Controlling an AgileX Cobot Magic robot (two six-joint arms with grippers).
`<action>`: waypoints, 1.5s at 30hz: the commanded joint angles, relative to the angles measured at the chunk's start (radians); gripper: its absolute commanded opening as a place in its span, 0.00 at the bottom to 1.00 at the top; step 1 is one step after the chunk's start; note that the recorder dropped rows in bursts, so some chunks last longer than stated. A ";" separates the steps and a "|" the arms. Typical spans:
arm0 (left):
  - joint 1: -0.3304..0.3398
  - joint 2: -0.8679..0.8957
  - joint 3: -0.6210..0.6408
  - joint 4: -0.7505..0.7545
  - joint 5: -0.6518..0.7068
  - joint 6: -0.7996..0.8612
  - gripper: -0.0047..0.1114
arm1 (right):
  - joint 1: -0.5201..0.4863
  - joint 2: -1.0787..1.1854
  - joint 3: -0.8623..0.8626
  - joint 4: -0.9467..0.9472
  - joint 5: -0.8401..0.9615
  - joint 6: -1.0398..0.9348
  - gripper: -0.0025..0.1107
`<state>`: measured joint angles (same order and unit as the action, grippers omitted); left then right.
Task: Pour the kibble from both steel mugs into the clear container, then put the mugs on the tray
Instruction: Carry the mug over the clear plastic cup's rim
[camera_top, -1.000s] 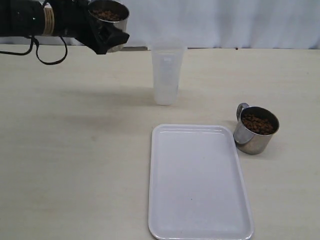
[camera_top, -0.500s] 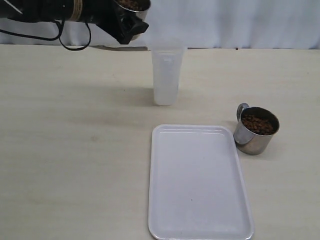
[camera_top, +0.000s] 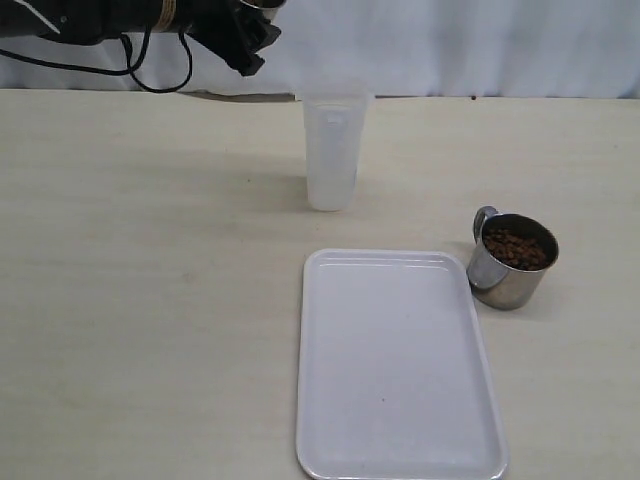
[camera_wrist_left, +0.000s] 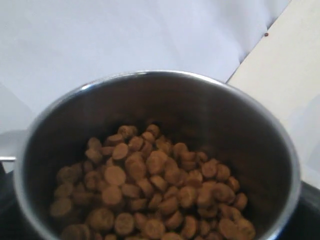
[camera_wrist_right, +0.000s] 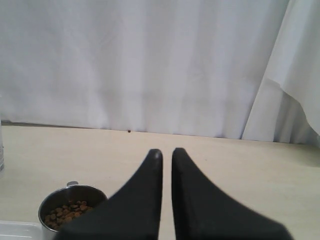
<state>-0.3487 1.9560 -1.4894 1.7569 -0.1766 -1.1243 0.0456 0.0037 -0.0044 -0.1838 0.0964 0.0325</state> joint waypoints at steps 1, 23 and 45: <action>0.000 -0.004 -0.010 -0.013 -0.017 0.002 0.04 | 0.003 -0.004 0.004 -0.007 0.005 0.004 0.07; 0.062 0.000 0.048 -0.745 -0.355 0.427 0.04 | 0.003 -0.004 0.004 -0.007 0.005 0.004 0.07; 0.081 0.000 0.051 -0.952 -0.204 0.562 0.04 | 0.003 -0.004 0.004 -0.007 0.005 0.004 0.07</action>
<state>-0.2643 1.9654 -1.4355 0.9469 -0.3820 -0.6385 0.0456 0.0037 -0.0044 -0.1838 0.0964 0.0325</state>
